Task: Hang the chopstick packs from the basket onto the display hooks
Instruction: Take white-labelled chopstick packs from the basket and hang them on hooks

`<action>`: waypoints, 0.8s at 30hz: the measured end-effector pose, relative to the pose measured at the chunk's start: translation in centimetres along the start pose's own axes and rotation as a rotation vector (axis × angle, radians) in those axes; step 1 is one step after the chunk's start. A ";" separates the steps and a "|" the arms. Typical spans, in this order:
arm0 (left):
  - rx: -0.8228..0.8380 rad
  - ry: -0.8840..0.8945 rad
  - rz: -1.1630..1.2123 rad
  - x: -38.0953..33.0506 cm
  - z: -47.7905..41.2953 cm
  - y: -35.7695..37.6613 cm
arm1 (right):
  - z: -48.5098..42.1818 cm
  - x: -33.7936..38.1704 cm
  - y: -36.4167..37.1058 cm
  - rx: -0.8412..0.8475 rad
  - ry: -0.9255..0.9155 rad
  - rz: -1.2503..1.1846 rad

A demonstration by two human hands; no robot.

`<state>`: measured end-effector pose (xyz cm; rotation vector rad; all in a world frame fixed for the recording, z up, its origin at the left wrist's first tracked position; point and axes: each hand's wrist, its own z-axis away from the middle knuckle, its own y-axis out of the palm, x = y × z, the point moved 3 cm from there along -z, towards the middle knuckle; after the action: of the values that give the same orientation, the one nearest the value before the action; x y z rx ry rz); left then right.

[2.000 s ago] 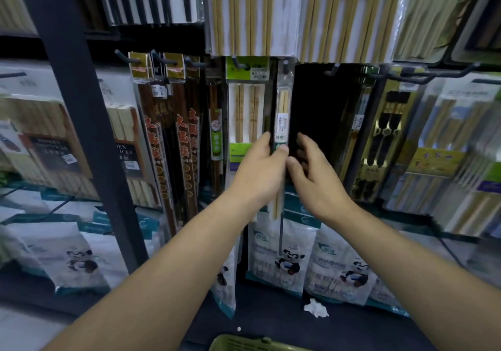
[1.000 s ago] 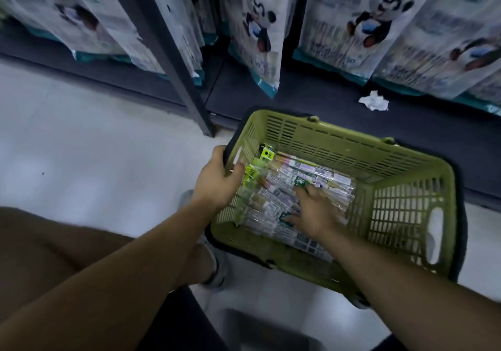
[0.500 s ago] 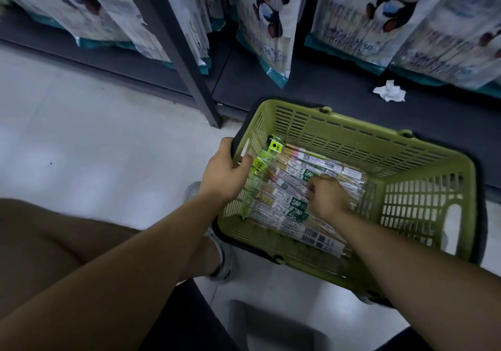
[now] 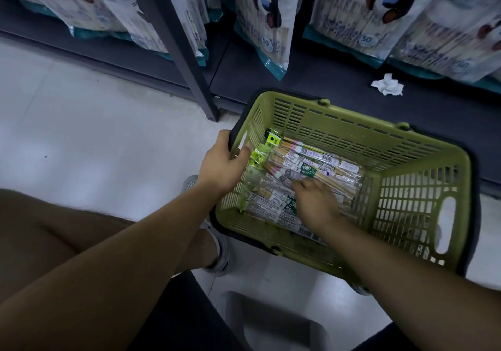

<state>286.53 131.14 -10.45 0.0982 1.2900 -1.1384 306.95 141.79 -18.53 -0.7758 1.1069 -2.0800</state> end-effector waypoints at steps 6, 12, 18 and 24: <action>0.005 -0.005 -0.007 0.0 -0.1 0.0 | 0.3 0.6 0.4 0.054 0.081 -0.108; 0.005 -0.014 -0.019 -0.2 0.1 -0.2 | 0.1 0.3 0.4 0.078 0.109 -0.141; 0.068 -0.059 -0.009 -0.7 0.2 -0.5 | 0.3 -1.4 -1.5 0.014 0.090 -0.226; -0.182 0.317 -0.171 -4.9 1.5 -1.4 | -0.5 -0.9 -9.5 -0.014 0.135 -1.018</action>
<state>287.29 132.48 -5.36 0.0344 1.7054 -1.1753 304.63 146.81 -10.79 -1.4245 0.8584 -2.9749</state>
